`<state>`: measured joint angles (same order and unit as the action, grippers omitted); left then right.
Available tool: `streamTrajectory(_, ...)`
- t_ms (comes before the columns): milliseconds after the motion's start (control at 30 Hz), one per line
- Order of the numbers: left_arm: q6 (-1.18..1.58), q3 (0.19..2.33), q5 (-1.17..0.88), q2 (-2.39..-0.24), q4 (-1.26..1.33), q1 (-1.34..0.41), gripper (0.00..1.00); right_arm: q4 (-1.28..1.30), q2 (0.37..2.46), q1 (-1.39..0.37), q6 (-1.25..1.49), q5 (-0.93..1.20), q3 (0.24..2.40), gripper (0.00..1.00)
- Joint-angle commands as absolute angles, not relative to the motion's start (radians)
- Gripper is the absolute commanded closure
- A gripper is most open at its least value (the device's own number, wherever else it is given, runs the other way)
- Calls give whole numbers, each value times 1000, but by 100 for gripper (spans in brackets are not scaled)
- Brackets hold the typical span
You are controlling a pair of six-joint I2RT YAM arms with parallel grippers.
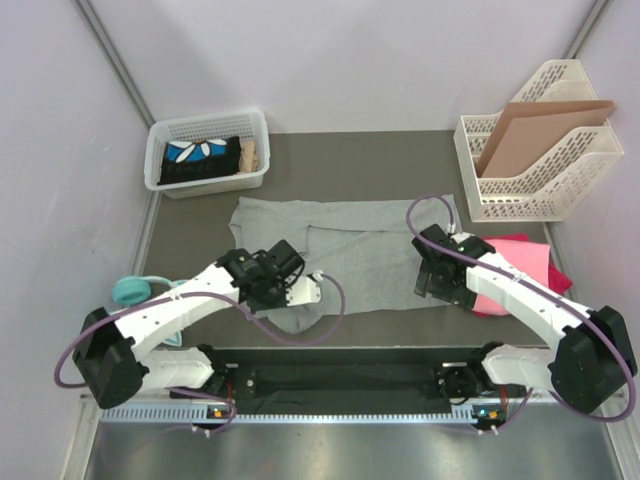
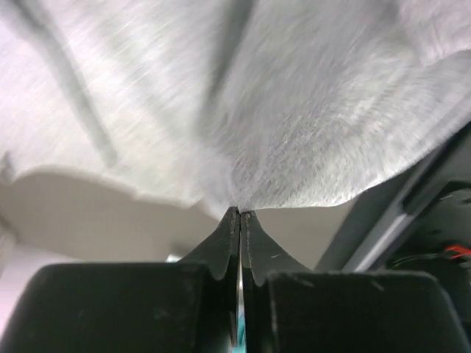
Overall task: Fold and stack the t-shirts
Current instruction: Fold the tshirt
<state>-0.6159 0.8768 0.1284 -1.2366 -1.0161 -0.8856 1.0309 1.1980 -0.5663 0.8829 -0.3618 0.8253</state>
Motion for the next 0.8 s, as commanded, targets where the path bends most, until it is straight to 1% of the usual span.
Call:
streamTrajectory(0,-738,899,172,-1195,-1138,-818,100,1000,1209,-558,882,-393,850,17)
streamTrajectory(167,-756,864,192,-1151,-1138,-792,100,1008,1195,-555,908,-414,828,17)
streamTrajectory(533,-911,804,242,-1077,-1137,-543,100,983,1192,-554,911,-403,782,17)
streamTrajectory(600,-923,807,224,-1077,-1146,-519,100,970,1196,-554,911,-385,770,17)
streamTrajectory(767,-896,850,183,-1123,-1158,-522,100,914,1261,-555,887,-357,749,18)
